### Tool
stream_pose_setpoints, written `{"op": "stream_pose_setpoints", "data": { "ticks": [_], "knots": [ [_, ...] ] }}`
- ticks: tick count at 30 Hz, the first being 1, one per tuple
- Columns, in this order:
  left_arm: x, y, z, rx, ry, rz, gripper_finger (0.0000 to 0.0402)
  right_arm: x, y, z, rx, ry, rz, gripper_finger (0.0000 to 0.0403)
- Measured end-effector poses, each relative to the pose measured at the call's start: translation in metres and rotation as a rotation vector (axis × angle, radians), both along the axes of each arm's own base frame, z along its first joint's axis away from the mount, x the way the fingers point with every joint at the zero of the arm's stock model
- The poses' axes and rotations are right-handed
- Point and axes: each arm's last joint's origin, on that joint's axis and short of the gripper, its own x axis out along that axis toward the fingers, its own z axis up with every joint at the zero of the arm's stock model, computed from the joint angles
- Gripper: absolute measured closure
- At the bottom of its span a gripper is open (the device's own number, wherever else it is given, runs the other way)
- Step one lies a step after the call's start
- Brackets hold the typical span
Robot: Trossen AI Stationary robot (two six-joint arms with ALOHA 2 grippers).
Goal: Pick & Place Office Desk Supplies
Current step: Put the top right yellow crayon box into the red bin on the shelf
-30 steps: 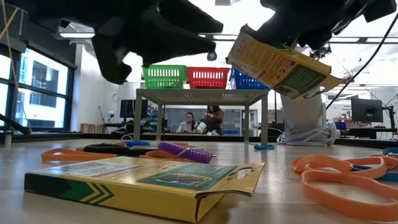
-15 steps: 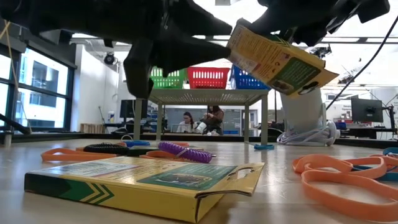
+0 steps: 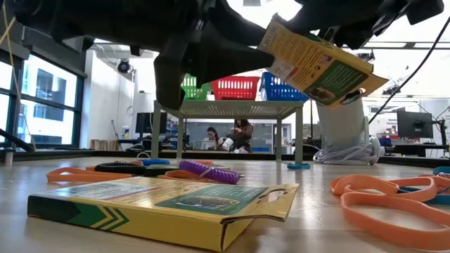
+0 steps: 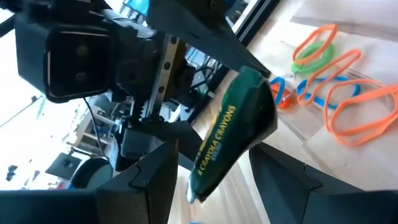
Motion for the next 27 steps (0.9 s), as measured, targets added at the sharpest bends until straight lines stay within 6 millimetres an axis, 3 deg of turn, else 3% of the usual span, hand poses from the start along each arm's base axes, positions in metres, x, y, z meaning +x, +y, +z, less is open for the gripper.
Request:
{"op": "stream_pose_setpoints", "data": {
  "ticks": [11, 17, 27],
  "knots": [
    [0.0025, 0.0024, -0.0025, -0.128, 0.028, -0.038, 0.0211, 0.0000, -0.0001, -0.0001, 0.000, 0.001, 0.001, 0.0108],
    [0.0033, 0.0041, -0.0026, -0.296, 0.021, -0.031, 0.0211, -0.0001, 0.0000, -0.0001, 0.003, 0.002, 0.000, 0.0108],
    [0.0049, 0.0083, -0.0026, -0.328, 0.019, -0.023, 0.0211, -0.0001, -0.0002, -0.0005, -0.003, 0.004, -0.002, 0.0108]
  ]
}}
